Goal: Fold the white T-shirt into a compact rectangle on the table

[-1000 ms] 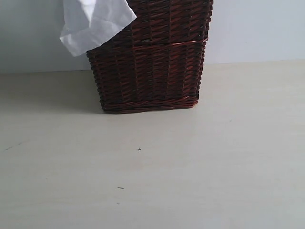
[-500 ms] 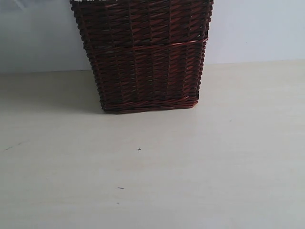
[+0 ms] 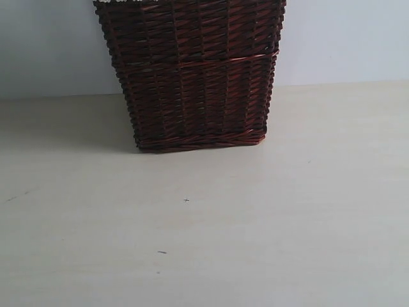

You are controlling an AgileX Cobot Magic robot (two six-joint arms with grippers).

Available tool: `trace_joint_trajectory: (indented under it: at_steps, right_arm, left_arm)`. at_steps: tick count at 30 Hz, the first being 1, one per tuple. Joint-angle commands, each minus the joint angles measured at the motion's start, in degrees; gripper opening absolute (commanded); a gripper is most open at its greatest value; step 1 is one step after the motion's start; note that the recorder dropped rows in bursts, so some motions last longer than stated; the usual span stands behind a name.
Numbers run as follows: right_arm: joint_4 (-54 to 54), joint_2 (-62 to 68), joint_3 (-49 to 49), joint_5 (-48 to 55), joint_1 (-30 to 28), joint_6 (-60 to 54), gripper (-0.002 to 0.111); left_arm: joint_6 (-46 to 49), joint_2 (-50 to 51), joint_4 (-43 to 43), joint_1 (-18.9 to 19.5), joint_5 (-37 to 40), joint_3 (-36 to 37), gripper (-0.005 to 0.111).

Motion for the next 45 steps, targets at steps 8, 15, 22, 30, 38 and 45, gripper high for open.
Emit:
trace_joint_trajectory:
  at_steps: [8,15,22,30,38,45]
  right_arm:
    - [-0.42,-0.32,0.25,-0.29,-0.11,0.00,0.000]
    - [-0.42,-0.32,0.25,-0.29,-0.11,0.00,0.000]
    - [-0.42,-0.32,0.25,-0.29,-0.11,0.00,0.000]
    - [-0.42,-0.32,0.25,-0.29,-0.11,0.00,0.000]
    - [-0.42,-0.32,0.25,-0.29,-0.11,0.00,0.000]
    - [-0.42,-0.32,0.25,-0.29,-0.11,0.00,0.000]
  left_arm:
    - [-0.61,-9.74,-3.73,-0.02,18.84,-0.39,0.000]
    - [-0.61,-12.25,-1.91,-0.02,15.97,-0.39,0.000]
    - [-0.61,-12.25,-1.82,-0.02,12.85,-0.39,0.000]
    - [-0.61,-11.85,7.15,-0.02,0.40,2.31,0.000]
    - [-0.61,-11.85,16.21,-0.02,-9.37,14.58,0.000]
    - [-0.61,-11.85,16.05,-2.09,-16.53,27.84,0.000]
